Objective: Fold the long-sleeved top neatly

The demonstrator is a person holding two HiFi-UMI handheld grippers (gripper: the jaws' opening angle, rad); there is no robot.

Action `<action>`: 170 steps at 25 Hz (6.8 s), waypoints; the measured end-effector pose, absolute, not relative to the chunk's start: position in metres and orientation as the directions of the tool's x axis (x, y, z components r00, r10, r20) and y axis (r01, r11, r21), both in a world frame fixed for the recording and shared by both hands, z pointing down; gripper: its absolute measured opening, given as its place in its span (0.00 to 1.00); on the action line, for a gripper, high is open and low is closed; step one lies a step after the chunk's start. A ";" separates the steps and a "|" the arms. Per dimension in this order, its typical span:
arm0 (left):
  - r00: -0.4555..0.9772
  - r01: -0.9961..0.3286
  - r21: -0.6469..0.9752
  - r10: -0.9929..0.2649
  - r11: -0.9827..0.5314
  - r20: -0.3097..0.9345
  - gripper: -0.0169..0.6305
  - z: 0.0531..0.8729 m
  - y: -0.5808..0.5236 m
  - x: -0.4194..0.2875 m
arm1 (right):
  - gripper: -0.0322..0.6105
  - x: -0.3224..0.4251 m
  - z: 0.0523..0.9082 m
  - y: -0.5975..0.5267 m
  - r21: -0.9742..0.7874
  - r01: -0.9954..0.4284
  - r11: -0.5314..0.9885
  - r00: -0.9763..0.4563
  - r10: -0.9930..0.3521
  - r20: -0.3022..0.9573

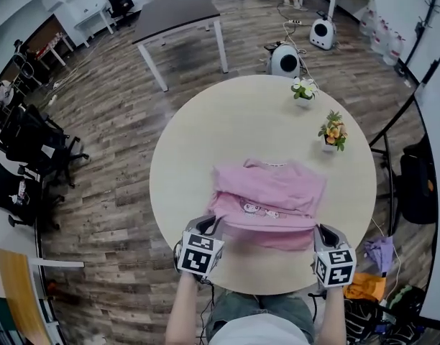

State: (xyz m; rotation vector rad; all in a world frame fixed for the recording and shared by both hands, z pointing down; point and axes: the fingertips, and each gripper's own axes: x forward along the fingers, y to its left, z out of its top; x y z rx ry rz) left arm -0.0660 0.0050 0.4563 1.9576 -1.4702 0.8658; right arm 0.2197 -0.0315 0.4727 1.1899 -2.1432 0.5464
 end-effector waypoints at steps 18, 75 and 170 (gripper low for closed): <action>0.180 -0.970 0.034 -0.612 -0.243 0.770 0.09 0.434 -0.044 -0.065 | 0.12 0.221 0.453 -0.088 -0.081 -0.812 0.579 -0.487 -0.593 0.642; 0.365 -0.930 0.294 -0.442 -0.223 0.820 0.09 0.533 -0.216 -0.096 | 0.12 0.191 0.538 -0.228 -0.129 -0.920 0.371 -0.327 -0.543 0.774; 0.601 -0.690 0.204 -0.394 -0.694 0.695 0.26 0.506 -0.065 0.214 | 0.42 0.291 0.525 -0.177 -0.194 -0.936 0.292 -0.342 -0.637 0.691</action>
